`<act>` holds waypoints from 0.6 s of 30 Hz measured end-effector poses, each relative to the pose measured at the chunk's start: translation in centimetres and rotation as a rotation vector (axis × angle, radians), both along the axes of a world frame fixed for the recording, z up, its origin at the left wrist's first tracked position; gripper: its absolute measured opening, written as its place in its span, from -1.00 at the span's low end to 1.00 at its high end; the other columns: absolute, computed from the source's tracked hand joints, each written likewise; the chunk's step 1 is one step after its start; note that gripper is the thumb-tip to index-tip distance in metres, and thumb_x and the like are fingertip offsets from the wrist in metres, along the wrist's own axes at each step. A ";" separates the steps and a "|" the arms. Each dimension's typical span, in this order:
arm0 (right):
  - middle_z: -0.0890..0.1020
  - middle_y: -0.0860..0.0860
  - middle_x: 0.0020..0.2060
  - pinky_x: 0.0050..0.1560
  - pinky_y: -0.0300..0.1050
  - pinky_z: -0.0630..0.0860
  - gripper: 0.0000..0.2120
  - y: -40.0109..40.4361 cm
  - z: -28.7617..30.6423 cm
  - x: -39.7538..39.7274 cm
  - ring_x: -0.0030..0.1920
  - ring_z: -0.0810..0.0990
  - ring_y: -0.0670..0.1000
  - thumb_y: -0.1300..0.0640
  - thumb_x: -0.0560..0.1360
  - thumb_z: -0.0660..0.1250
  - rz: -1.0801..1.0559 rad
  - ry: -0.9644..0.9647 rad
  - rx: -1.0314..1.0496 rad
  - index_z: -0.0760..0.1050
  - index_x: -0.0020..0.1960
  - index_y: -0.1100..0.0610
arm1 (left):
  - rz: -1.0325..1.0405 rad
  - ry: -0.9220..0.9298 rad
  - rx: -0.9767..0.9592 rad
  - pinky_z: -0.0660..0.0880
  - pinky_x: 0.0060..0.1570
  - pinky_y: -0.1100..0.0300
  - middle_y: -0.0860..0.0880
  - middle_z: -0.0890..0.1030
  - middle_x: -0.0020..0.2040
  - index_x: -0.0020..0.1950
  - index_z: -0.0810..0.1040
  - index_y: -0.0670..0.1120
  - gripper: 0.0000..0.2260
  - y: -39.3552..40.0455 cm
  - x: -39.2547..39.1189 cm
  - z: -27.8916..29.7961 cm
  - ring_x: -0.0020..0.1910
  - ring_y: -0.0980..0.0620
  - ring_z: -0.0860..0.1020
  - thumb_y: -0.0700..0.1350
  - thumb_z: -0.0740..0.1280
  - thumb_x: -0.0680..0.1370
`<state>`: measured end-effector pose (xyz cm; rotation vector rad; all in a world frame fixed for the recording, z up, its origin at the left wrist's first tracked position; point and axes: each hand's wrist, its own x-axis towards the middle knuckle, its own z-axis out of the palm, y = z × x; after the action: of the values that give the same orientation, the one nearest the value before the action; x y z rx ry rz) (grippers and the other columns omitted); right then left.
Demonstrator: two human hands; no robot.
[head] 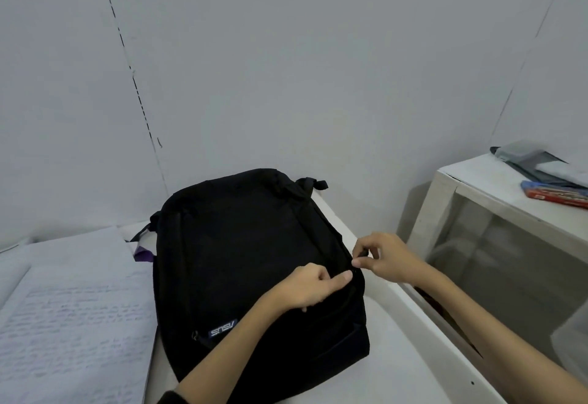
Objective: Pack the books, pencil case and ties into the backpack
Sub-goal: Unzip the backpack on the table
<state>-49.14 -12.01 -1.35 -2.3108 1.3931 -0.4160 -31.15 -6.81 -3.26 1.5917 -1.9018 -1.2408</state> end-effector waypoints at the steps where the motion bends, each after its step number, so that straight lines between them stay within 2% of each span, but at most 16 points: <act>1: 0.52 -0.17 -0.37 -0.26 -0.37 0.30 -0.81 -0.4 0.2 0.0 -0.34 0.38 -0.08 0.16 0.46 0.42 0.015 -0.021 0.038 0.52 -0.29 -0.02 | 0.006 -0.032 -0.006 0.34 -0.51 0.36 0.05 0.43 -0.39 -0.20 0.43 -0.09 -0.59 -0.2 -0.1 0.0 -0.46 0.14 0.38 0.25 0.18 0.55; 3: 0.54 -0.17 -0.41 -0.25 -0.32 0.34 -0.74 -0.8 0.1 0.3 -0.34 0.40 -0.06 0.19 0.45 0.43 0.060 -0.042 0.100 0.48 -0.34 -0.07 | -0.024 -0.058 -0.013 0.35 -0.51 0.35 0.05 0.45 -0.41 -0.24 0.45 -0.08 -0.65 -0.6 -0.5 -0.2 -0.48 0.14 0.38 0.18 0.22 0.55; 6: 0.53 -0.18 -0.46 -0.24 -0.28 0.36 -0.72 -1.0 -0.4 0.4 -0.38 0.39 -0.09 0.19 0.44 0.43 0.073 -0.044 0.121 0.49 -0.35 -0.09 | -0.055 -0.019 0.000 0.35 -0.46 0.31 0.01 0.44 -0.43 -0.35 0.37 -0.05 -0.72 -1.0 -0.7 -0.5 -0.50 0.15 0.36 -0.07 0.26 0.55; 10: 0.52 -0.16 -0.39 -0.27 -0.34 0.26 -0.88 -2.6 -1.1 0.3 -0.37 0.40 -0.16 0.10 0.45 0.43 -0.079 -0.068 -0.061 0.58 -0.26 0.00 | -0.094 0.125 0.023 0.28 -0.53 0.33 0.01 0.40 -0.48 -0.39 0.29 -0.05 -0.68 -1.0 0.9 0.0 -0.58 0.19 0.31 -0.17 0.25 0.55; 13: 0.58 -0.08 -0.28 -0.26 -0.28 0.23 -0.91 -3.6 -1.8 1.5 -0.29 0.40 -0.15 0.06 0.47 0.40 -0.184 -0.089 -0.152 0.59 -0.21 0.02 | -0.079 0.128 0.024 0.26 -0.58 0.34 0.03 0.42 -0.49 -0.37 0.37 -0.05 -0.69 -1.7 2.0 1.2 -0.57 0.17 0.33 -0.09 0.24 0.58; 16: 0.55 -0.08 -0.34 -0.32 -0.39 0.25 -0.90 -3.7 -2.0 2.7 -0.35 0.42 -0.12 0.17 0.46 0.38 -0.131 -0.105 -0.103 0.56 -0.23 0.05 | 0.076 -0.039 -0.064 0.34 -0.55 0.33 0.04 0.49 -0.43 -0.22 0.50 -0.09 -0.63 -3.7 1.8 1.6 -0.51 0.14 0.41 0.17 0.19 0.57; 18: 0.56 -0.02 -0.36 -0.29 -0.38 0.30 -0.88 -3.7 -2.0 3.1 -0.32 0.45 -0.02 0.25 0.45 0.35 -0.086 -0.121 -0.076 0.56 -0.24 0.08 | 0.091 -0.077 -0.033 0.36 -0.54 0.34 0.05 0.52 -0.39 -0.15 0.52 -0.10 -0.58 -4.8 1.1 1.3 -0.48 0.14 0.44 0.25 0.18 0.54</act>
<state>-46.07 -15.71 -3.38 -2.2492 1.4439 -0.6344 -30.00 -11.58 -1.99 1.7116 -1.8636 -1.1206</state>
